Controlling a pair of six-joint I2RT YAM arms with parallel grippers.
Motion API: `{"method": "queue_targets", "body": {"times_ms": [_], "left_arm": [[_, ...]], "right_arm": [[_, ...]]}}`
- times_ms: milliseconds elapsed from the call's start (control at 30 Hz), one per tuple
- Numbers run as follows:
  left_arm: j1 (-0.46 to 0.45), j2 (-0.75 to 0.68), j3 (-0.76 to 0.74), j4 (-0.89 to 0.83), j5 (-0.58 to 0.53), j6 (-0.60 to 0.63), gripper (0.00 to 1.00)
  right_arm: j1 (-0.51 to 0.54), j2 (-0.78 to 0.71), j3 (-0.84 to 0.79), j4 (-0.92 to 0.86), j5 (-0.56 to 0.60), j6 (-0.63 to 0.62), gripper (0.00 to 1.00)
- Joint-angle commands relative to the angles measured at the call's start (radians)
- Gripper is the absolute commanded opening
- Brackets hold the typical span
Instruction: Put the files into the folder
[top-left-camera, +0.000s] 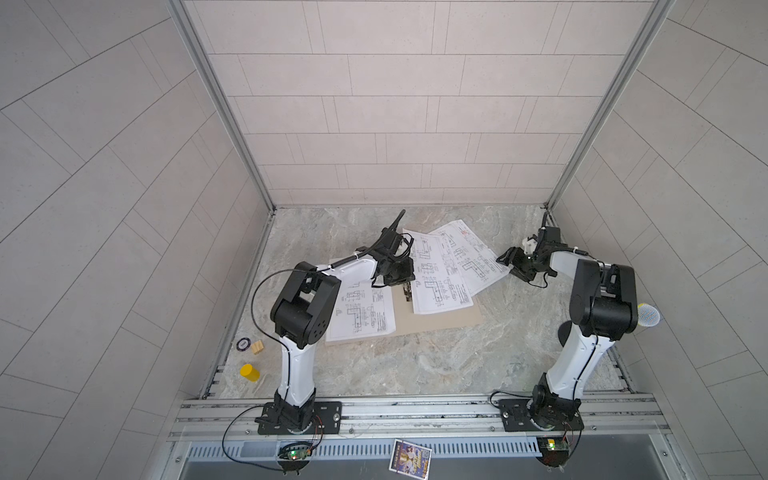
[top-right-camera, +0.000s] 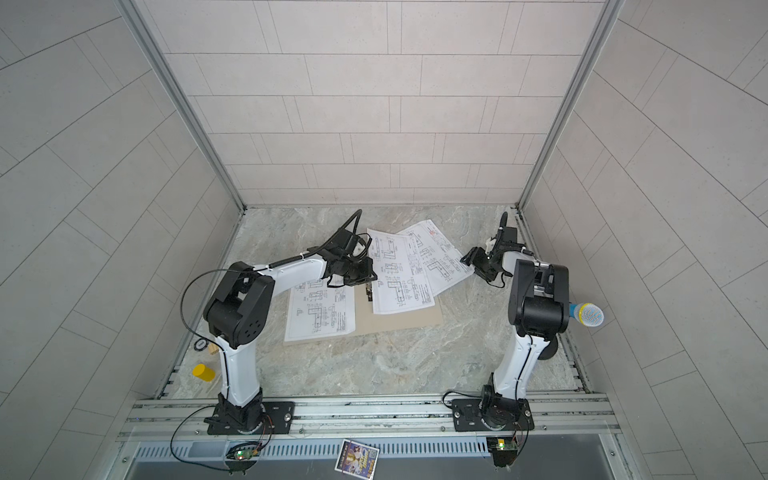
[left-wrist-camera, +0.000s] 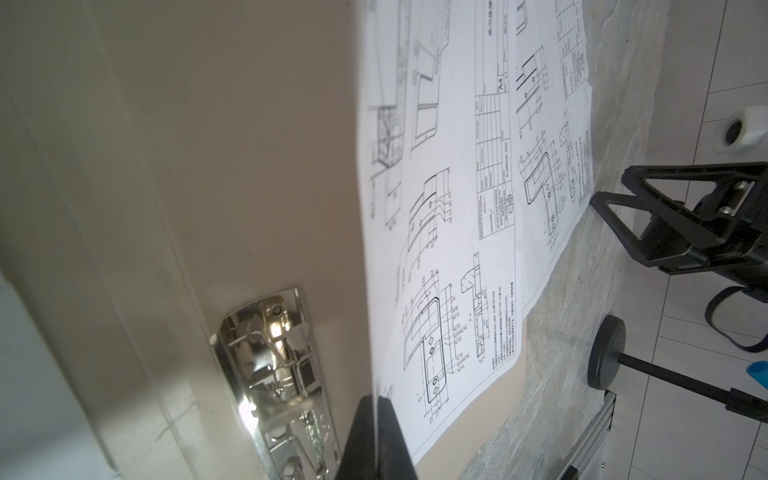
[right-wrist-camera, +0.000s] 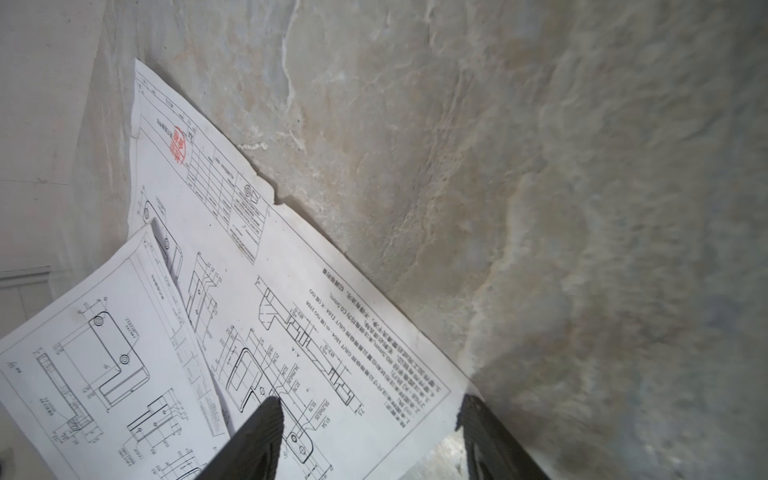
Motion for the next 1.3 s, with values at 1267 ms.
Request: {"method": "queue_targets", "body": {"times_ms": [1267], "left_arm": [[0.007, -0.018, -0.017, 0.019, -0.022, -0.006, 0.00]], "right_arm": [[0.309, 0.119, 0.303, -0.172, 0.348, -0.137, 0.75]]}}
